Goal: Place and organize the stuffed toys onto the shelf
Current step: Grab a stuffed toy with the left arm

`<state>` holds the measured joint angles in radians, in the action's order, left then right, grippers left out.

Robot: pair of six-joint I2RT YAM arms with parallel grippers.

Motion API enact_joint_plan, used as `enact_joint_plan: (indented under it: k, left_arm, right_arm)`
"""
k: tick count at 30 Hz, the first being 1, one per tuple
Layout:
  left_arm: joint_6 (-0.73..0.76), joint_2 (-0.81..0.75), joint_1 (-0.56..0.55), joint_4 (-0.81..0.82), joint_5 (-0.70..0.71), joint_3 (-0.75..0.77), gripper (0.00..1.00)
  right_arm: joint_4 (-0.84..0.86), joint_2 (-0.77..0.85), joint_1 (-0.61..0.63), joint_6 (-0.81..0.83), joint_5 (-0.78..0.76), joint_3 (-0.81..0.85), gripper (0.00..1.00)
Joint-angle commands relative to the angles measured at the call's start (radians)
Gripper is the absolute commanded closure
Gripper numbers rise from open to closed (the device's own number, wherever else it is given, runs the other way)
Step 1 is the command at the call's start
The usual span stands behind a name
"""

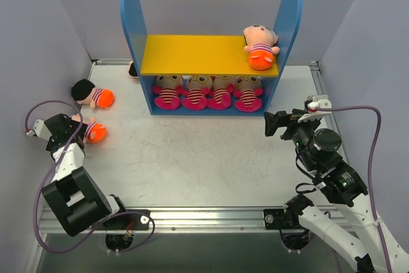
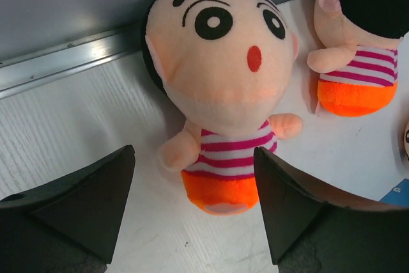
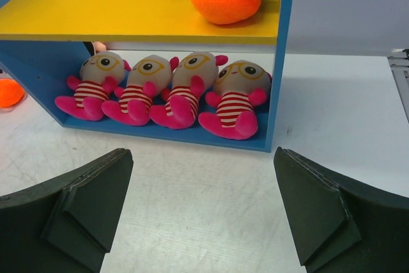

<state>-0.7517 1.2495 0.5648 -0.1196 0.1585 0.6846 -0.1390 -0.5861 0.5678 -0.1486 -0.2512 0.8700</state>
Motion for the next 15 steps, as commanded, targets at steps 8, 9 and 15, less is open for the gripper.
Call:
enact_joint_plan:
  k: [8, 9, 15]
  left_arm:
    - [0.109, 0.082, 0.041, 0.267, -0.03, 0.003, 0.12]
    - [0.117, 0.088, 0.041, 0.302, -0.03, -0.002, 0.11]
    - [0.143, 0.171, 0.041, 0.399, -0.056, -0.007, 0.11]
  right_arm:
    - [0.053, -0.03, 0.015, 0.021, 0.05, -0.012, 0.01]
    - [0.053, -0.032, 0.015, 0.021, 0.056, -0.011, 0.01]
    - [0.061, -0.066, 0.015, 0.032, 0.098, -0.011, 0.01]
